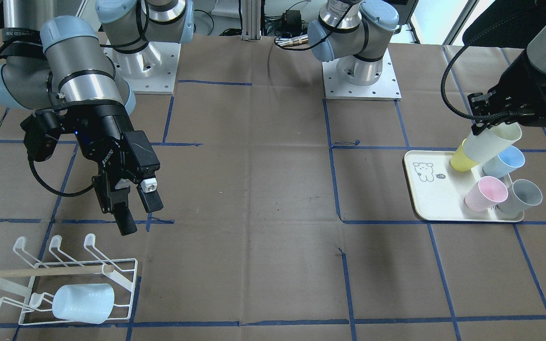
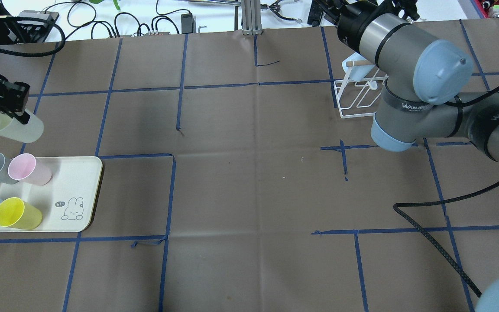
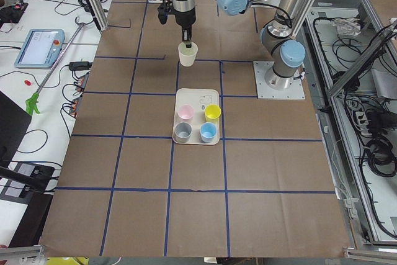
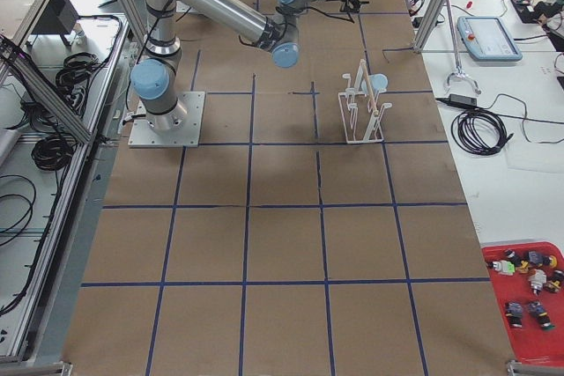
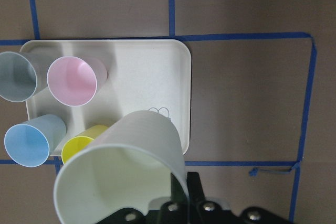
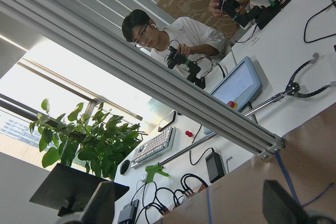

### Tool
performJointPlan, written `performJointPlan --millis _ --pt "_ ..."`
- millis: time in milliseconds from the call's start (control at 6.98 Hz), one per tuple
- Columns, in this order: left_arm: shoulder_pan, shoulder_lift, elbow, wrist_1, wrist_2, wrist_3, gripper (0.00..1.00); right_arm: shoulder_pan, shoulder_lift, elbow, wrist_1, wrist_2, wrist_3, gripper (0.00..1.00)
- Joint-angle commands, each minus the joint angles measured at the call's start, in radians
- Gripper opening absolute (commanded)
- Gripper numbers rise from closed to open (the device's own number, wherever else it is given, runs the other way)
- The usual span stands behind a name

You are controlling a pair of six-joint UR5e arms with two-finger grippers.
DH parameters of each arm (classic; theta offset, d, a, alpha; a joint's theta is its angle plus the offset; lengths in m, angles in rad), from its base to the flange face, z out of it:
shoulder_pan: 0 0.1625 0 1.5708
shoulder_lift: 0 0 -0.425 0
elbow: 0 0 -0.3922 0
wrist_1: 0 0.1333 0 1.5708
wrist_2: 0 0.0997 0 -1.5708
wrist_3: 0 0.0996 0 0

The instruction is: Transfer IKEA cup to right arm and place on rack

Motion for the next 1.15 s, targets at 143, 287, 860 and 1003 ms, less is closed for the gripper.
performJointPlan --millis 143,287,860,1003 --pt "-0.048 -0.038 -0.061 0.329 -0.313 0.009 0.0 0.001 0.011 0.004 -0.004 0.017 0.229 1.0" --pt "-0.051 -0.065 -0.098 0.485 -0.428 0.01 0.0 0.001 0.011 0.006 -0.004 0.017 0.308 1.0" --pt "-0.229 -0.194 -0.184 1.027 -0.582 0.004 0.0 0.023 0.044 0.007 -0.001 0.011 0.492 1.0" --pt "-0.255 -0.222 -0.207 1.149 -0.611 -0.005 0.0 0.043 0.055 0.007 0.011 0.004 0.523 1.0"
